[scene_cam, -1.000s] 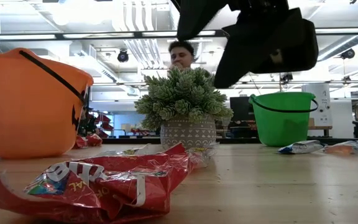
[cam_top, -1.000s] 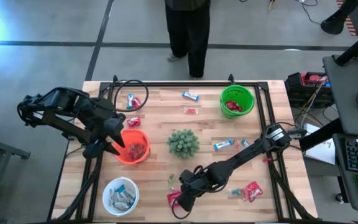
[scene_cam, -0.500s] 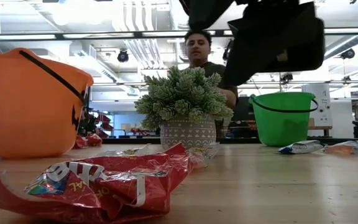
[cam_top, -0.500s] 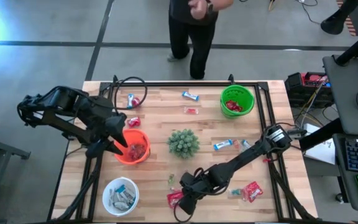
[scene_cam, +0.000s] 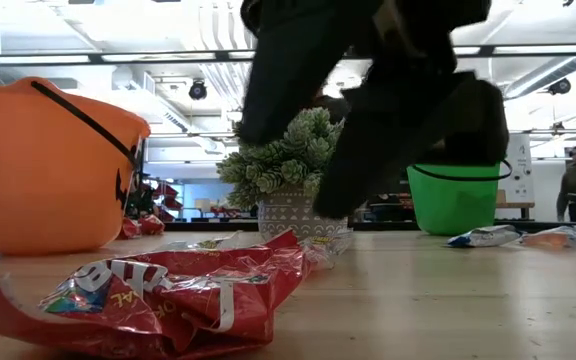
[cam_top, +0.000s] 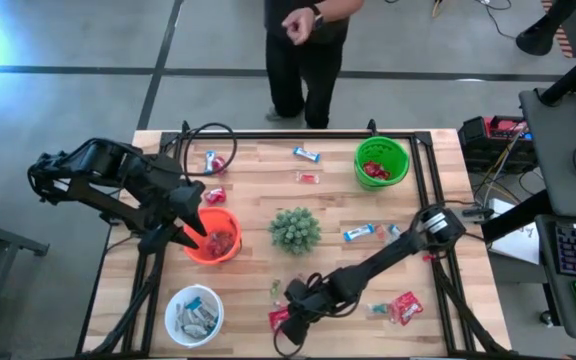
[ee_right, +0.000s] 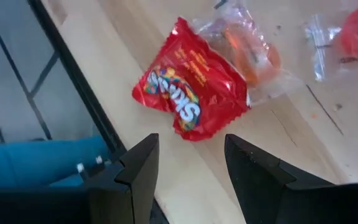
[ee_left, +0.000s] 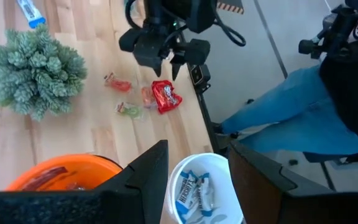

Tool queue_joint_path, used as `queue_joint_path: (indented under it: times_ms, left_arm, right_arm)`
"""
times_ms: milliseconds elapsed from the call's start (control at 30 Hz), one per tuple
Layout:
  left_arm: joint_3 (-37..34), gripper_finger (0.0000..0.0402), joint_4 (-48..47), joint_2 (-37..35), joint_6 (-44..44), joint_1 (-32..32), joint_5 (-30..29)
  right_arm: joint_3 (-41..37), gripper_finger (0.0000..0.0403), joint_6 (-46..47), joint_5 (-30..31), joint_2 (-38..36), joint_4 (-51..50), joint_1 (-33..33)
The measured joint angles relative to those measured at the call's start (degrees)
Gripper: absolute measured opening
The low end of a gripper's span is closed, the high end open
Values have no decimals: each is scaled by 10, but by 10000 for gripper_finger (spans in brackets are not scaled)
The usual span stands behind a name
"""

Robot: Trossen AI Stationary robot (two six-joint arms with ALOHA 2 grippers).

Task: Sort candy
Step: Put the red candy into the green bucket

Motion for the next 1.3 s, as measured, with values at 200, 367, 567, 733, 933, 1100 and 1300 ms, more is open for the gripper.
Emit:
queue_joint_path:
  times_ms: [200,367,567,733,933,1100,1300]
  left_arm:
    - [0,149,-6,0,23,0,0]
    - [0,149,-9,0,35,0,5]
    - [0,149,-14,0,42,0,5]
    - [0,149,-14,0,43,0,6]
    - [0,149,-17,0,42,0,7]
    - [0,149,-34,0,42,0,7]
    - [0,149,-41,0,42,0,7]
  right_arm:
    - [0,173,40,16,18,-5,-3]
    - [0,173,63,23,24,-1,-3]
    - [1,173,63,24,26,14,-3]
    - [1,173,63,29,38,13,-3]
    - [1,169,81,29,52,23,-3]
    - [1,116,79,29,52,24,-3]
    - [1,17,82,27,52,31,-3]
